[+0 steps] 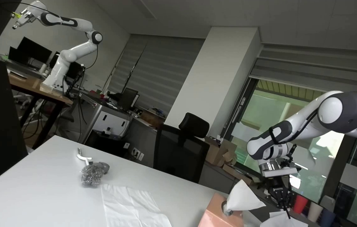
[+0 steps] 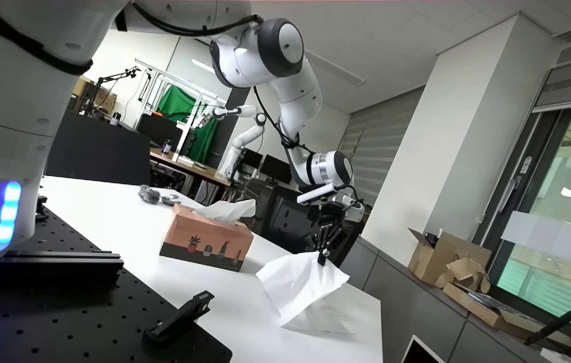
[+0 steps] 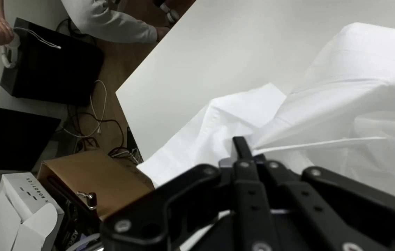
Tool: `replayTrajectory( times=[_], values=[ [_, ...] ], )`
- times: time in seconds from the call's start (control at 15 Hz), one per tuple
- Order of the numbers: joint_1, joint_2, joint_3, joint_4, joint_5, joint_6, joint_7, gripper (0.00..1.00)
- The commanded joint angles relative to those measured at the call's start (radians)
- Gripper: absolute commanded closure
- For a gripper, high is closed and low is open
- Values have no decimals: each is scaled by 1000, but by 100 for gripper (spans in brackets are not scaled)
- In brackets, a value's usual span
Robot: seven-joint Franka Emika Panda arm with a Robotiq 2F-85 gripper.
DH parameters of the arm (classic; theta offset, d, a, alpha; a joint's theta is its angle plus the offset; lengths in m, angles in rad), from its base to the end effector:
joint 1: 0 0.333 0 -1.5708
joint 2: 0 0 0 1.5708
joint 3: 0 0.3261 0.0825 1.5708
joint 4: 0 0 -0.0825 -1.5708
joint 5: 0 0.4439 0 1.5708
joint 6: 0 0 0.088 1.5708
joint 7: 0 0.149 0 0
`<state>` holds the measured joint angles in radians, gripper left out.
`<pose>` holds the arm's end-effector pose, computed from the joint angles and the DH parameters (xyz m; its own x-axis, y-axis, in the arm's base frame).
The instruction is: Pull out one tissue square from the pink box
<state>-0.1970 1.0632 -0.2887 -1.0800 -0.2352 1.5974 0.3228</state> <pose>0.6735 -0.3372 0.1083 0.6764 -0.6601 -0.3269 -0.4185 -0.7096 0.5668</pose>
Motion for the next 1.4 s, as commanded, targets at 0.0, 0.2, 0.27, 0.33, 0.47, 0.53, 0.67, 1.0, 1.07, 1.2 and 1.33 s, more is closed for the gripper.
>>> replayTrajectory(
  times=[0.0, 0.2, 0.27, 0.33, 0.47, 0.53, 0.67, 1.0, 1.07, 1.2, 1.33],
  values=[
    [-12, 82, 10, 117, 12, 25, 20, 73],
    [-5, 102, 16, 116, 21, 141, 55, 53],
    [-2, 107, 15, 113, 21, 180, 67, 47],
    [4, 109, 12, 105, 15, 220, 83, 39],
    [17, 110, 5, 86, 7, 298, 115, 27],
    [23, 108, 3, 76, 2, 334, 130, 19],
    [36, 96, -2, 52, 0, 402, 166, 5],
    [70, 6, 6, -60, 21, 596, 280, 0],
    [77, -24, 12, -96, 27, 624, 293, 0],
    [68, 44, 9, -9, 23, 605, 253, 0],
    [88, 8, -2, -50, 45, 621, 258, 0]
  ],
)
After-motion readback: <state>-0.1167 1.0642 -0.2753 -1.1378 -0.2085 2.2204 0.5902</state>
